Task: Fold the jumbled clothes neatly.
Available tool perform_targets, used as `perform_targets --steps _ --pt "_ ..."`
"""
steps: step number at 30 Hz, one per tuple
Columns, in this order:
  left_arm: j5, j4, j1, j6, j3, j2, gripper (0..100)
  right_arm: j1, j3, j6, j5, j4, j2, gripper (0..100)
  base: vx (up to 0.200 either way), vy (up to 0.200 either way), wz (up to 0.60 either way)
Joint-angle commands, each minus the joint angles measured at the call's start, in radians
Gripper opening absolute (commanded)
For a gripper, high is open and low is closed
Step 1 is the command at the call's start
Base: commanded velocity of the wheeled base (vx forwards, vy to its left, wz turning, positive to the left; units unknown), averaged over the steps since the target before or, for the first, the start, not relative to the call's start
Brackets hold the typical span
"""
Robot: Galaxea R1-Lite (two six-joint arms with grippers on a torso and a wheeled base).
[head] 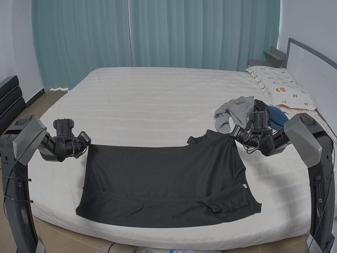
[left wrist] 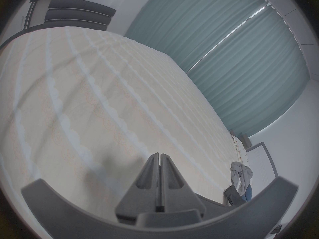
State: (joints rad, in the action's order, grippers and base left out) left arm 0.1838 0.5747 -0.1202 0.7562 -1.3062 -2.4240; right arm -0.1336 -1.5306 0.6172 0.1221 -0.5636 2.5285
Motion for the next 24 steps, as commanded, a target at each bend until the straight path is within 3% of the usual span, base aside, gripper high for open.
perform_targets --steps 1,24 --pt "0.0 0.001 -0.001 0.0 0.011 0.029 0 0.0 0.02 -0.002 0.002 -0.013 -0.013 0 0.0 0.0 0.0" --pt "0.002 -0.003 -0.013 0.003 0.062 0.095 0 0.017 0.103 -0.005 0.039 -0.075 -0.051 0 0.0 0.0 0.0"
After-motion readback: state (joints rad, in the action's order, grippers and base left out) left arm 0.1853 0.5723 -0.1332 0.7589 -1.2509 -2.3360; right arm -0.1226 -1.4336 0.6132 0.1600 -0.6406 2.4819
